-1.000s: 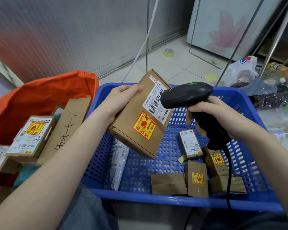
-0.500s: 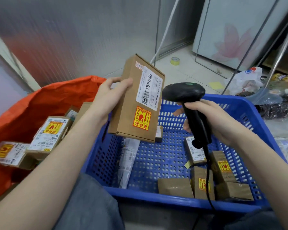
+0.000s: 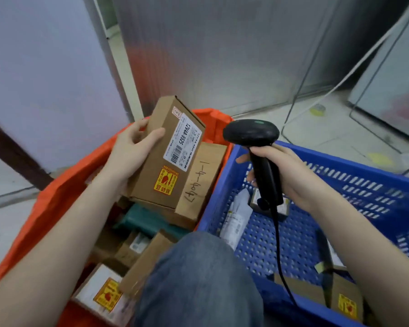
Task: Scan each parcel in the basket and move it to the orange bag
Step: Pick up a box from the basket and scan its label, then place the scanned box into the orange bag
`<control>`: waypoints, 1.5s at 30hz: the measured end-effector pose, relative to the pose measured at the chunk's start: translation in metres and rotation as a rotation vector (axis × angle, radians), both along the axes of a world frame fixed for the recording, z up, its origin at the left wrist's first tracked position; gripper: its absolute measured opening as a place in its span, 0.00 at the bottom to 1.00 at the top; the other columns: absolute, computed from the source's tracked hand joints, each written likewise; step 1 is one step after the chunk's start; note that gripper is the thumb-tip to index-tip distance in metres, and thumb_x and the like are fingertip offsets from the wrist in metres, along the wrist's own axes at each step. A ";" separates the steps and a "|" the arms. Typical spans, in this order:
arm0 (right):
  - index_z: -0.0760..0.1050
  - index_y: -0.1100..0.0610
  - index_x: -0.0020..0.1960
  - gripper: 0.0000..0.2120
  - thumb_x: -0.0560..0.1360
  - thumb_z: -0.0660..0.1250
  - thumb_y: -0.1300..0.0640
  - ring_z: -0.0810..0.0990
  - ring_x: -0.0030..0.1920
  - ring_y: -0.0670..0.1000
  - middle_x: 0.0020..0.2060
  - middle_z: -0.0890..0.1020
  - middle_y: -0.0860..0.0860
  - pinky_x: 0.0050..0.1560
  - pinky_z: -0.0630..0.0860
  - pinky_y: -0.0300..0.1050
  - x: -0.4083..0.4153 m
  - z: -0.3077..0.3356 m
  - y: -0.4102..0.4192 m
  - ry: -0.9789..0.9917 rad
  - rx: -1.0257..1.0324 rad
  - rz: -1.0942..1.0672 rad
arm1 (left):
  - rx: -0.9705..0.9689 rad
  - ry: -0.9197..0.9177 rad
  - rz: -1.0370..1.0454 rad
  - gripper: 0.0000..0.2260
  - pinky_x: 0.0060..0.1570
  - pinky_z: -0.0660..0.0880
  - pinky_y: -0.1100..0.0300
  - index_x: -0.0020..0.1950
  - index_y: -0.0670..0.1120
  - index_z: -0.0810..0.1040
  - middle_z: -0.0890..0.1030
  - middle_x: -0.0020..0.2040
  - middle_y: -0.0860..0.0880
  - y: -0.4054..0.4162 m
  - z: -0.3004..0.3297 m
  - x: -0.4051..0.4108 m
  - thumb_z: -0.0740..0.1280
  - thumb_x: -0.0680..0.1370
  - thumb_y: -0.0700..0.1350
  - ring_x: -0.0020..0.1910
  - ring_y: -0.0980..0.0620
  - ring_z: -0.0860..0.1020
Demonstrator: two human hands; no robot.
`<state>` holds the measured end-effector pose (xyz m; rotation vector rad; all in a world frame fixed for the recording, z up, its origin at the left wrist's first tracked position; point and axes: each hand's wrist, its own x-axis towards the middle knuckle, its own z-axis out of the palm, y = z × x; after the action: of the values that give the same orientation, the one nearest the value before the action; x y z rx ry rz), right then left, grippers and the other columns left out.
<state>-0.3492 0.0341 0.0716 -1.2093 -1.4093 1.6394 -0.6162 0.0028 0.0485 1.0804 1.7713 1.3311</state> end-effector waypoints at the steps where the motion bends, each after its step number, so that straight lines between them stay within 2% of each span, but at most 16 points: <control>1: 0.76 0.58 0.55 0.09 0.79 0.62 0.55 0.78 0.32 0.52 0.47 0.84 0.55 0.36 0.76 0.44 -0.012 -0.002 0.001 0.003 -0.010 0.014 | -0.009 0.017 0.034 0.18 0.35 0.74 0.68 0.66 0.53 0.74 0.80 0.52 0.55 -0.004 -0.007 -0.014 0.67 0.77 0.54 0.41 0.61 0.81; 5: 0.75 0.58 0.57 0.09 0.79 0.61 0.57 0.78 0.32 0.51 0.46 0.84 0.55 0.36 0.75 0.44 -0.053 -0.016 0.001 -0.005 -0.036 0.089 | -0.097 0.067 0.122 0.17 0.33 0.72 0.69 0.66 0.51 0.73 0.78 0.49 0.57 -0.029 -0.034 -0.062 0.65 0.79 0.53 0.38 0.64 0.78; 8: 0.75 0.59 0.58 0.10 0.78 0.62 0.57 0.78 0.31 0.51 0.44 0.84 0.55 0.34 0.75 0.43 -0.079 -0.030 0.001 -0.035 -0.073 0.143 | -0.154 0.092 0.123 0.16 0.41 0.73 0.64 0.65 0.51 0.73 0.78 0.48 0.57 -0.048 -0.056 -0.084 0.65 0.79 0.53 0.44 0.58 0.79; 11: 0.74 0.60 0.58 0.11 0.78 0.61 0.57 0.78 0.30 0.51 0.45 0.84 0.55 0.32 0.76 0.42 -0.101 -0.043 0.000 -0.035 -0.121 0.190 | -0.195 0.086 0.098 0.19 0.44 0.72 0.65 0.69 0.50 0.72 0.78 0.50 0.57 -0.059 -0.071 -0.098 0.63 0.80 0.53 0.48 0.58 0.79; 16: 0.73 0.62 0.62 0.15 0.78 0.61 0.56 0.77 0.33 0.53 0.47 0.84 0.56 0.36 0.76 0.46 -0.125 -0.059 0.001 -0.057 -0.152 0.246 | -0.305 0.081 -0.145 0.16 0.47 0.73 0.71 0.69 0.56 0.72 0.80 0.57 0.56 -0.070 -0.078 -0.108 0.62 0.81 0.51 0.49 0.66 0.79; 20: 0.73 0.61 0.61 0.14 0.78 0.61 0.56 0.77 0.33 0.53 0.47 0.84 0.56 0.36 0.76 0.46 -0.131 -0.067 0.000 -0.070 -0.175 0.281 | -0.262 0.104 -0.149 0.19 0.65 0.65 0.65 0.70 0.53 0.71 0.74 0.67 0.55 -0.066 -0.085 -0.108 0.65 0.79 0.49 0.65 0.60 0.72; 24: 0.74 0.59 0.61 0.14 0.78 0.61 0.55 0.78 0.33 0.52 0.46 0.84 0.55 0.37 0.77 0.45 -0.122 -0.068 0.000 -0.092 -0.174 0.288 | -0.193 0.098 -0.111 0.19 0.70 0.63 0.62 0.70 0.55 0.71 0.74 0.67 0.57 -0.058 -0.076 -0.101 0.66 0.78 0.50 0.66 0.62 0.70; 29: 0.74 0.64 0.60 0.15 0.79 0.57 0.57 0.73 0.27 0.52 0.42 0.83 0.57 0.31 0.71 0.45 -0.088 -0.055 0.000 -0.072 -0.159 0.198 | -0.142 0.192 -0.202 0.21 0.70 0.63 0.59 0.72 0.56 0.68 0.70 0.71 0.57 -0.046 -0.043 -0.068 0.64 0.79 0.54 0.69 0.60 0.68; 33: 0.74 0.67 0.58 0.16 0.79 0.56 0.57 0.71 0.26 0.53 0.44 0.81 0.64 0.28 0.70 0.44 -0.045 -0.037 -0.002 -0.100 -0.099 0.139 | -0.083 0.241 -0.295 0.20 0.65 0.63 0.64 0.72 0.57 0.68 0.70 0.69 0.59 -0.036 -0.013 -0.025 0.63 0.79 0.54 0.67 0.62 0.68; 36: 0.74 0.66 0.59 0.16 0.79 0.56 0.57 0.71 0.25 0.52 0.39 0.83 0.56 0.28 0.70 0.44 -0.005 -0.021 -0.007 -0.076 -0.069 0.073 | -0.035 0.237 -0.370 0.19 0.65 0.63 0.67 0.71 0.56 0.69 0.71 0.65 0.61 -0.024 0.007 0.015 0.64 0.79 0.52 0.67 0.63 0.68; 39: 0.75 0.64 0.57 0.14 0.79 0.56 0.58 0.71 0.24 0.51 0.35 0.83 0.53 0.29 0.68 0.46 0.044 -0.002 -0.014 -0.079 -0.021 0.007 | 0.016 0.256 -0.456 0.19 0.61 0.64 0.76 0.71 0.52 0.70 0.72 0.65 0.58 -0.011 0.023 0.065 0.65 0.80 0.47 0.66 0.63 0.69; 42: 0.75 0.67 0.53 0.14 0.80 0.56 0.57 0.70 0.24 0.50 0.27 0.80 0.50 0.26 0.69 0.40 0.100 0.011 -0.022 -0.132 0.021 -0.040 | 0.053 0.246 -0.544 0.18 0.67 0.65 0.68 0.69 0.50 0.71 0.73 0.66 0.55 0.004 0.030 0.117 0.66 0.79 0.46 0.67 0.61 0.69; 45: 0.76 0.65 0.54 0.14 0.79 0.57 0.57 0.73 0.26 0.52 0.38 0.83 0.58 0.29 0.71 0.43 0.158 0.013 -0.030 -0.175 0.056 -0.114 | 0.053 0.227 -0.643 0.18 0.70 0.63 0.62 0.69 0.50 0.72 0.73 0.68 0.54 0.020 0.027 0.171 0.66 0.79 0.45 0.68 0.59 0.69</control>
<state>-0.1909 0.0037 0.0849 -1.4013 -1.4533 1.4365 -0.4448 0.0228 0.0751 1.7018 1.3538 0.8826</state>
